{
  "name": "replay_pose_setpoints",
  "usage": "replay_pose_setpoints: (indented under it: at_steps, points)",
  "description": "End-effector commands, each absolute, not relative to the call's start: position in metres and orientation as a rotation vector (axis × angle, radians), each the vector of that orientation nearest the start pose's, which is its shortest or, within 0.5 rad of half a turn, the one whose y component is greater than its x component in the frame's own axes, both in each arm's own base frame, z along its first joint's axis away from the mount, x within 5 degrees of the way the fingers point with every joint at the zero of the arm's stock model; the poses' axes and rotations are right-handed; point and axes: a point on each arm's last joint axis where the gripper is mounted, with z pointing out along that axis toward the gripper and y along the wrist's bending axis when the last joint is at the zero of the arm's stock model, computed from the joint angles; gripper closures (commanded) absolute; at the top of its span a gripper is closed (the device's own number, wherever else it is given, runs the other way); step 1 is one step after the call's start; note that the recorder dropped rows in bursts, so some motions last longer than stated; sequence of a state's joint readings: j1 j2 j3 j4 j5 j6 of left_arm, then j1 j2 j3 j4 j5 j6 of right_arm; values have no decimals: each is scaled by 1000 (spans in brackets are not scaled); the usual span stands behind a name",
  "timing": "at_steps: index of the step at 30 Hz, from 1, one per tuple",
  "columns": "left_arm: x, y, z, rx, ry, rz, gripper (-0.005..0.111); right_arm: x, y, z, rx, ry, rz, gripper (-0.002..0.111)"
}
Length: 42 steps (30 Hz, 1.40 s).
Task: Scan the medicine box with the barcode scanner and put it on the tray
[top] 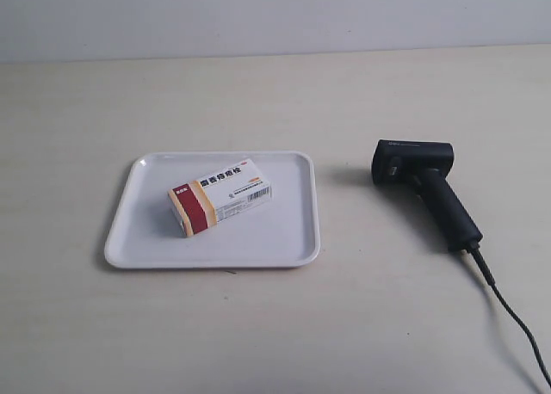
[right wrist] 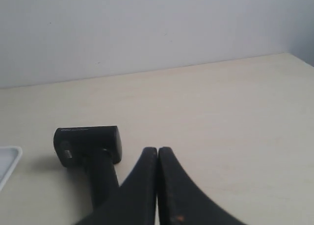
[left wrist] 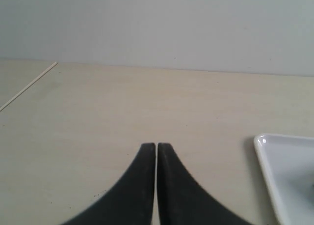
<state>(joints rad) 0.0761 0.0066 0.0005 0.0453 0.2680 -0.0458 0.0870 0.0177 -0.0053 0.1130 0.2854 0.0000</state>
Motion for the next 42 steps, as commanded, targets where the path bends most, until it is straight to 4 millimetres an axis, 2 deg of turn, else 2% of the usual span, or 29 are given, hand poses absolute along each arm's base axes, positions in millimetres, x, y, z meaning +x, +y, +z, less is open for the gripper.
replay_pose_setpoints:
  at_steps: [1, 4, 42]
  points:
    - [55, 5, 189, -80, 1750, 54, 103, 55, 10, 188, -59, 1773, 183, 108]
    - [55, 5, 189, -80, 1750, 54, 103, 55, 8, 188, -109, 1769, 111, 108]
    - [55, 5, 189, -80, 1750, 54, 103, 55, 8, 187, -106, 1773, 115, 108]
